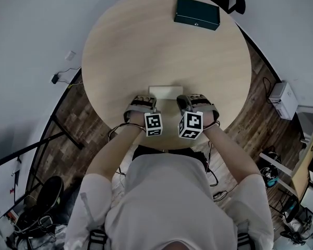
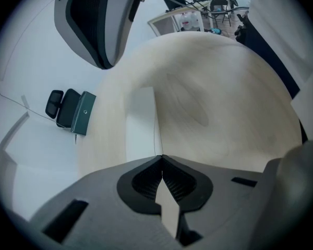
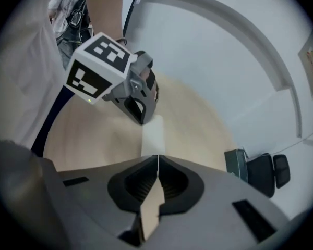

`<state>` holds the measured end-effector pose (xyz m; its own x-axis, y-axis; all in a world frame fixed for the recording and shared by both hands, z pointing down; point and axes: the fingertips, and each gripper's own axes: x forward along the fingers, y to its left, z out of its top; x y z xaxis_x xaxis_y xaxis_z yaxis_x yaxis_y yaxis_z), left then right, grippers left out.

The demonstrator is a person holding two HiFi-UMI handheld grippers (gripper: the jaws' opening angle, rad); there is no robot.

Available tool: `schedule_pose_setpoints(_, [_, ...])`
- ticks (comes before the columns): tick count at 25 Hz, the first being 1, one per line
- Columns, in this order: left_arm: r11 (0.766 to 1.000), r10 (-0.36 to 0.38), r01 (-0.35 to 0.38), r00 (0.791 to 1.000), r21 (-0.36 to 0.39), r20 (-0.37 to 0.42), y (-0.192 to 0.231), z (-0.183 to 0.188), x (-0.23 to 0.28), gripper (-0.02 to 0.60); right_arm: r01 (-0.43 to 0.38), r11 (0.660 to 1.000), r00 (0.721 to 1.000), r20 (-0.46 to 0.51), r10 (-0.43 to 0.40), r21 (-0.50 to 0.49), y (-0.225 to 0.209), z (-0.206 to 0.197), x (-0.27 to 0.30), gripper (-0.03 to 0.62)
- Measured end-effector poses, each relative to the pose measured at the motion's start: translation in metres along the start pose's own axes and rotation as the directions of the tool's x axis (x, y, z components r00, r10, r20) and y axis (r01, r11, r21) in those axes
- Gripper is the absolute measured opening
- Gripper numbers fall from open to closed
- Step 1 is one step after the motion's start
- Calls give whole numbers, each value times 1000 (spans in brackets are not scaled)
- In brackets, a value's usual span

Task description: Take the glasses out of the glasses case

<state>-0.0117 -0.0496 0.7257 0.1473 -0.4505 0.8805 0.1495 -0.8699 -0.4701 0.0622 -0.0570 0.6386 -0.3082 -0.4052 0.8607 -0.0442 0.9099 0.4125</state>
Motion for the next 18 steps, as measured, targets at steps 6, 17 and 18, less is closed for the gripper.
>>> schedule_pose_setpoints(6, [1000, -5, 5, 1000, 3, 4, 0, 0, 1, 9, -48, 998, 998, -48, 50, 31, 4, -11, 20, 17])
schedule_pose_setpoints(17, [1000, -13, 12, 1000, 18, 5, 1, -1, 2, 9, -165, 986, 983, -82, 166, 22, 10, -12, 53, 268])
schedule_pose_setpoints(18, [1000, -11, 11, 1000, 19, 5, 1, -1, 2, 9, -173, 985, 981, -89, 174, 12, 10, -15, 58, 268])
